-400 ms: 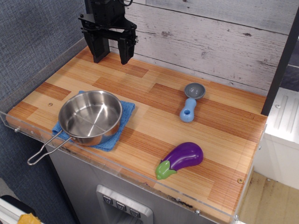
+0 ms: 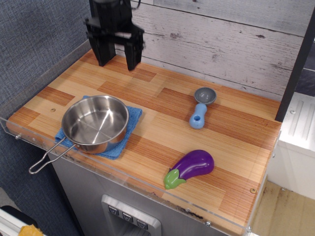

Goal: Place the eggplant behind the pot.

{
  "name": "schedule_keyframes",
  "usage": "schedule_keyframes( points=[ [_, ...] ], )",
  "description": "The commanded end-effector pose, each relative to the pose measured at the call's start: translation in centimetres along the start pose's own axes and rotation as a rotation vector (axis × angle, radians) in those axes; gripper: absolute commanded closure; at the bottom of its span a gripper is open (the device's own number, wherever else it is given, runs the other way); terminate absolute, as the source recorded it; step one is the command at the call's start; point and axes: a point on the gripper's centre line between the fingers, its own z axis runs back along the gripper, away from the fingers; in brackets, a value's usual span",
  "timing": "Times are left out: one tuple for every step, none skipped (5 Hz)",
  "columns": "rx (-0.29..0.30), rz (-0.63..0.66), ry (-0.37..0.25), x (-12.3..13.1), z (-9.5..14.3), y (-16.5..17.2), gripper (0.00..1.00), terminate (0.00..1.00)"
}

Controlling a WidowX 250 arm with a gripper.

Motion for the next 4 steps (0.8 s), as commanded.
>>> schedule_keyframes(
  points=[
    [0.012,-0.136,-0.095,-3.0,2.1,-3.9,0.00,0.00],
    [0.000,-0.214,-0.129,-3.6,3.1,-5.3,0.00,0.00],
    [-0.025,-0.342,-0.154,-5.5,3.5,-8.2,0.00,0.00],
    [-0.092,-0.415,-0.122,-7.9,2.2,-11.2,0.00,0.00]
  ],
)
